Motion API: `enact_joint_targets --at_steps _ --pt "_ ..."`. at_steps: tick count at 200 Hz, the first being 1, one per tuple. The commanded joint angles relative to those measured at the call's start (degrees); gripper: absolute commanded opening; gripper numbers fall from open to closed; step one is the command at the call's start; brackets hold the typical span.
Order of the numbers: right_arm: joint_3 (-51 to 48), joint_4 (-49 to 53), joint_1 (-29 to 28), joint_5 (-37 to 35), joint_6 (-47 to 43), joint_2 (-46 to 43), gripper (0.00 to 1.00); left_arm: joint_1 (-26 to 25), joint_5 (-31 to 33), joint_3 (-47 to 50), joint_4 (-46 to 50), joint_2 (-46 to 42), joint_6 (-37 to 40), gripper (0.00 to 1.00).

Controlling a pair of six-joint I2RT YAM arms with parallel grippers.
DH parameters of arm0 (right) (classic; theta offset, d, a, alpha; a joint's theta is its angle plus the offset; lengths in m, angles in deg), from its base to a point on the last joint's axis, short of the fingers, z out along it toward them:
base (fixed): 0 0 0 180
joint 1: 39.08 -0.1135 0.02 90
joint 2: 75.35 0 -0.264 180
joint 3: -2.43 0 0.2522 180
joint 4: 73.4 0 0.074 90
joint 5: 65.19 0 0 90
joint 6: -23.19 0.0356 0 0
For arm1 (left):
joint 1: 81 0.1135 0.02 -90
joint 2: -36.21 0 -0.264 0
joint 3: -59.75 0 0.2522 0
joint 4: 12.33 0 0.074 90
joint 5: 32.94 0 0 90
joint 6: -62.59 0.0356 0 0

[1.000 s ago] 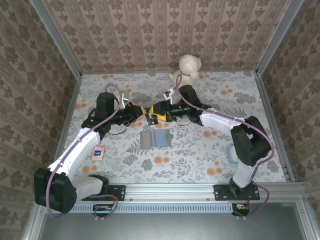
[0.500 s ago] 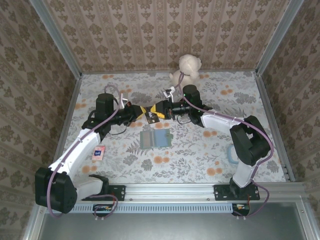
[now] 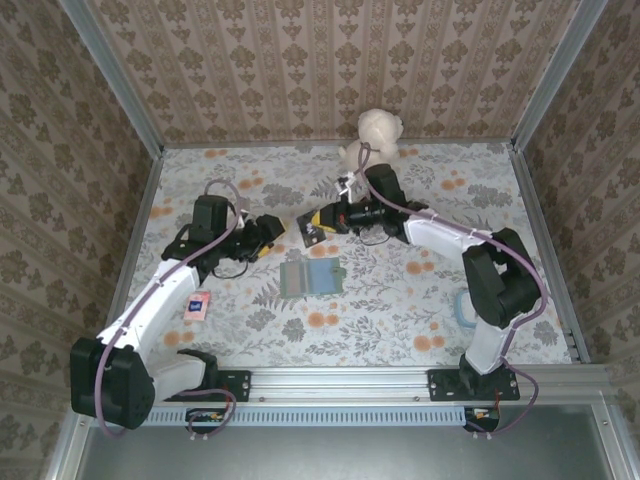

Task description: Take the credit cards out of the card holder

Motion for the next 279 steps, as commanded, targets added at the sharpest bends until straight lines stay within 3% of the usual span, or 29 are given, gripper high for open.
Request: enact_joint_targets --at_steps 1,45,67,82,157,242,279 --pt "6.0 24.3 2.9 -18.6 -21.1 -4.2 0.00 1.5 6.7 1.2 6.7 -2.0 5.1 0.75" --pt "10.0 31.0 9.8 -36.8 -33.3 -8.4 0.00 2.2 11.6 2.3 9.7 -2.2 8.4 0.92" --pt "12.6 32.9 11.0 -41.1 -38.9 -7.5 0.00 2.7 11.4 2.4 9.7 -2.0 9.2 1.00" --pt "14.2 33.9 11.1 -42.9 -42.5 -5.5 0.00 3.0 11.9 2.6 9.7 -1.9 9.5 1.00" --pt "21.2 34.7 11.0 -46.6 -50.9 4.9 0.00 3.8 10.8 3.2 9.3 -1.0 10.0 1.00" --pt "25.9 36.9 11.0 -46.7 -54.1 12.0 0.00 4.8 8.4 4.0 7.6 1.1 9.8 1.00" --pt "27.4 40.7 11.0 -46.5 -57.1 13.8 0.07 5.2 7.0 4.7 6.5 1.4 9.5 1.00"
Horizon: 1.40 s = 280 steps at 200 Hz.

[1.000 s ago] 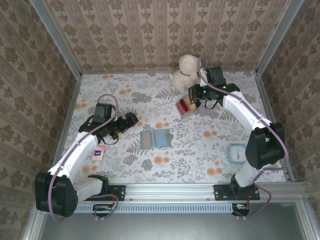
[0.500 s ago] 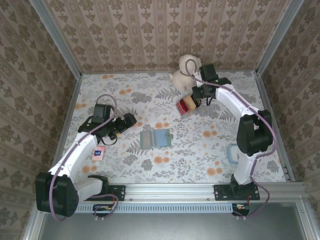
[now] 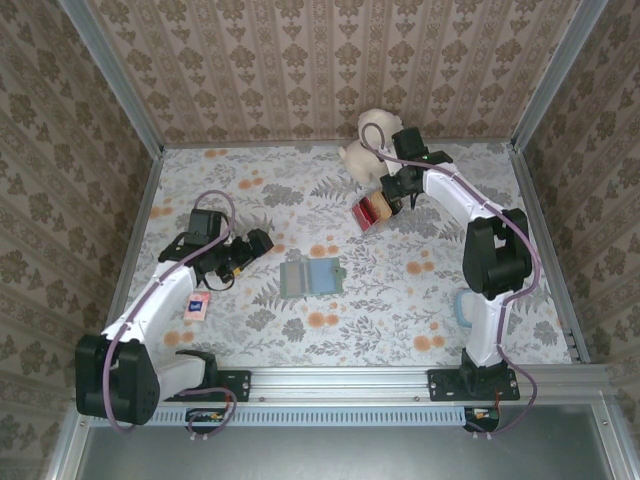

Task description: Take the credit cards out of the card holder

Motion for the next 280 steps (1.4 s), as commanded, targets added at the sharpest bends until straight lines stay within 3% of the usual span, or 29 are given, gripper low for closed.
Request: enact_joint_targets --at_steps 1,44,99,139,172,216,246,280 --pt "2.7 4.5 -0.4 -0.9 -3.2 2.0 0.08 0.6 -1.9 0.9 -1.2 0.2 0.7 1.00" --pt "3.2 4.8 -0.4 -3.2 -3.0 3.1 0.16 1.0 -3.4 1.8 -2.8 0.2 -0.2 1.00" --pt "3.8 4.8 -0.4 -1.0 1.5 -0.1 0.26 1.1 -4.1 1.8 -2.6 0.1 -0.4 1.00" --pt "-0.2 4.8 -0.9 3.0 10.7 -7.2 0.40 0.4 -5.6 3.3 -3.4 0.2 -1.8 0.98" --pt "-7.5 3.4 -4.6 7.9 21.5 -14.8 0.49 -2.2 -5.5 4.9 -5.1 0.4 -5.0 0.92" --pt "-18.7 -3.4 -12.5 15.8 35.8 -19.1 0.57 -7.3 -3.4 3.6 -4.7 4.5 -6.2 0.72" --pt "-21.7 -7.9 -18.3 18.2 42.6 -15.6 0.58 -10.0 -2.4 1.6 -4.8 9.9 -6.6 0.49" --pt "-20.3 -8.5 -21.7 17.8 45.5 -9.7 0.59 -11.7 -1.5 -0.7 -5.0 14.9 -6.5 0.39"
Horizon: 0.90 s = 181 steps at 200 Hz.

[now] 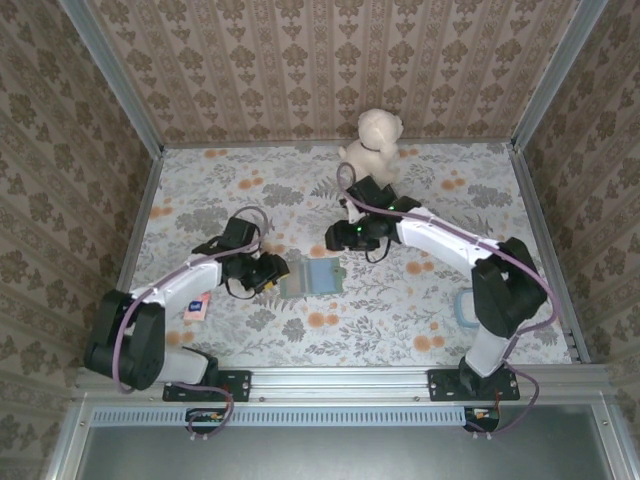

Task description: Take the credit cards out of the card holder

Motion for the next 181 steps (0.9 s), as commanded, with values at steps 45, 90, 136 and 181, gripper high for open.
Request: enact_joint_targets --at_steps 45,90,136,181 --pt "3.6 -1.6 -1.6 1.8 5.2 9.2 0.62 -1.8 2.0 -4.0 -0.7 7.4 -0.3 0.37" --pt "6.6 -0.3 -1.6 3.5 4.6 13.5 0.62 -1.8 1.9 -4.8 -1.2 10.3 -0.4 0.32" --pt "7.2 0.4 -1.6 3.9 4.4 15.7 0.62 -1.8 1.1 -5.2 -1.4 12.3 -0.2 0.32" --pt "7.0 0.6 -1.6 4.4 4.6 16.7 0.61 -1.8 -0.4 -5.4 -2.5 12.1 -0.2 0.20"
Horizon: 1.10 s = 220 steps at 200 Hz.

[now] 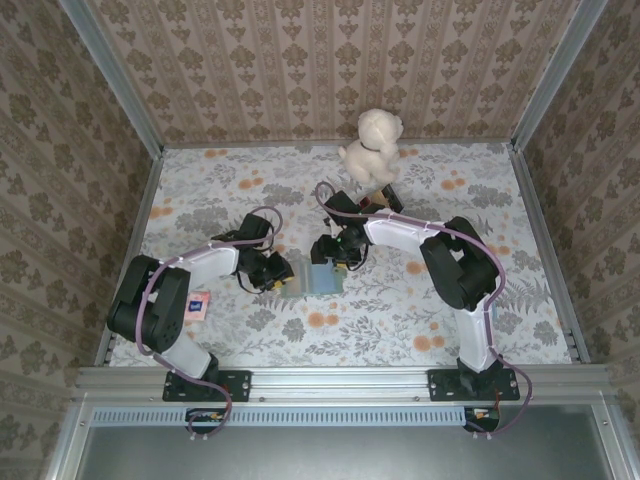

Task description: Take the credit cards out of the card holder

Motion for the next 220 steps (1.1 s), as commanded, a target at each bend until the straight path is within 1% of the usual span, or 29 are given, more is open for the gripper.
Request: enact_joint_targets --at_steps 1,14,46,48,53,94,113,164,200,220 --pt "1.3 1.5 0.1 1.4 0.7 1.0 0.61 -0.2 -1.7 -1.4 -0.7 0.5 -0.2 0.19" --pt "1.3 1.5 0.1 1.4 0.7 1.0 0.60 -0.2 -2.3 -1.3 -1.4 0.4 -0.3 0.15" --pt "1.3 1.5 0.1 1.6 0.9 1.1 0.60 -0.3 -3.5 -1.4 -2.2 -0.6 -0.1 0.10" --pt "1.2 1.5 0.1 1.6 0.9 1.2 0.60 -1.5 -3.6 -1.3 -2.2 -0.7 -0.1 0.10" --pt "1.3 1.5 0.1 1.7 0.9 1.2 0.60 -2.0 -3.8 -1.5 -2.3 -0.9 0.1 0.09" --pt "1.2 1.2 0.1 2.3 1.1 1.8 0.60 -2.3 -5.3 -2.0 -3.2 -3.0 1.2 0.01" --pt "1.1 1.2 0.2 2.7 1.3 2.0 0.60 -2.4 -4.9 -2.3 -2.2 -4.0 1.9 0.00" --pt "1.1 0.9 0.2 2.0 1.5 -0.5 0.60 -2.3 0.2 -4.6 6.3 -5.9 6.8 0.00" --pt "0.9 0.5 0.2 2.8 1.7 -2.5 0.60 -2.4 6.2 -6.5 13.2 -6.7 11.0 0.00" --pt "0.1 0.0 0.2 2.3 2.0 -4.2 0.60 -2.3 7.4 -7.4 14.9 -7.2 11.9 0.00"
